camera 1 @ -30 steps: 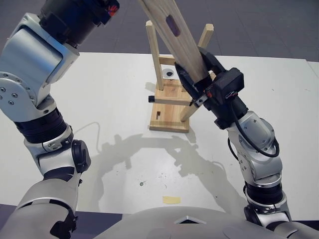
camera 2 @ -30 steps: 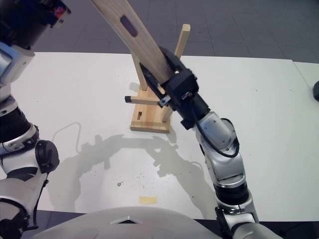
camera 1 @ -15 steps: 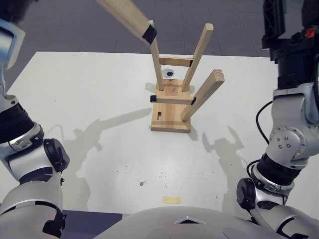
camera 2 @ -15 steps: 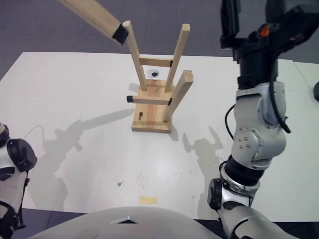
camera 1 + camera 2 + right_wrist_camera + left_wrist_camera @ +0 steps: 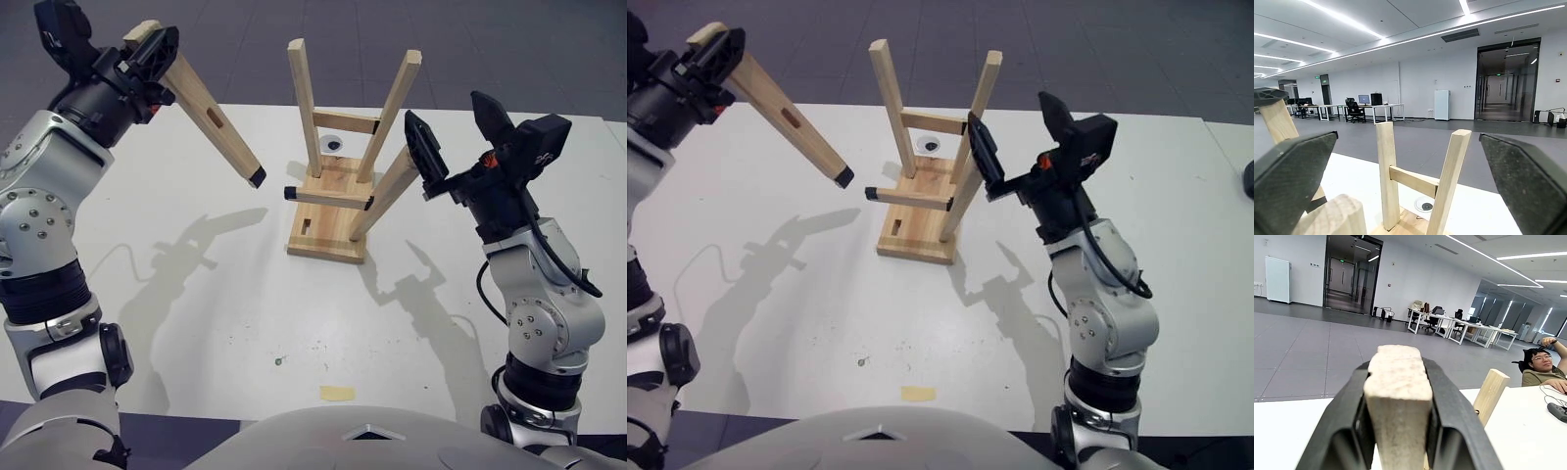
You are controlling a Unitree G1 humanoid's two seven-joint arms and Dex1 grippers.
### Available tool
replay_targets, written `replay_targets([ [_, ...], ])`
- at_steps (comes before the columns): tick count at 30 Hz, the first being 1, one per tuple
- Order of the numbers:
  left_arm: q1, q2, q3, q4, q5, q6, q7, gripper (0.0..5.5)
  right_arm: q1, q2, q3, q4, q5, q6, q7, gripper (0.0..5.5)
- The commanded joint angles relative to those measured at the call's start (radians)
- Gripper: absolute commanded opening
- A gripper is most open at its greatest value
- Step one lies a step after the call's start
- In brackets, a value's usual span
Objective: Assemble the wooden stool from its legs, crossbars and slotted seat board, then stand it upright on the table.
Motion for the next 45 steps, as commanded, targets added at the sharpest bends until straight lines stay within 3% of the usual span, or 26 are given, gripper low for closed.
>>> replay_targets([
  [1,-0.009,-0.009,0.014,0.005,0.037,-0.007,-0.013,1.02,-0.098,-0.018,-0.110,0.034,0.131,-0.002,0.009,5.40],
  [4,0.005,-0.013,0.002,-0.007,0.070,-0.003,-0.012,1.02,-0.118,-0.052,-0.164,0.028,0.474,0.075,0.126,5.40],
  [6,0.002,-0.031,-0.020,0.016,0.103,-0.008,0.000,1.02,-0.099,-0.120,-0.146,0.039,0.544,0.125,0.235,5.40],
  [13,0.003,-0.062,-0.064,0.025,0.188,-0.002,-0.024,1.02,-0.100,-0.364,0.010,0.278,0.318,0.103,0.614,5.40],
  [15,-0.001,-0.071,-0.068,0.029,0.203,-0.001,-0.031,1.02,-0.124,-0.392,0.050,0.320,0.260,0.075,0.681,5.40],
  [19,-0.006,-0.085,-0.065,0.020,0.209,0.008,-0.046,1.02,-0.173,-0.377,0.083,0.373,0.228,0.059,0.738,4.74],
  [34,0.035,-0.112,-0.002,-0.042,0.142,0.092,-0.066,1.02,-0.024,-0.313,0.072,0.185,0.343,0.188,0.581,2.46],
  [41,0.057,-0.126,0.012,-0.080,0.144,0.118,-0.018,1.02,0.106,-0.250,0.195,0.052,0.180,0.117,0.409,2.27],
  [45,0.100,-0.115,0.041,-0.123,0.110,0.171,-0.009,1.02,0.120,-0.177,0.210,0.040,0.129,0.080,0.279,2.23],
])
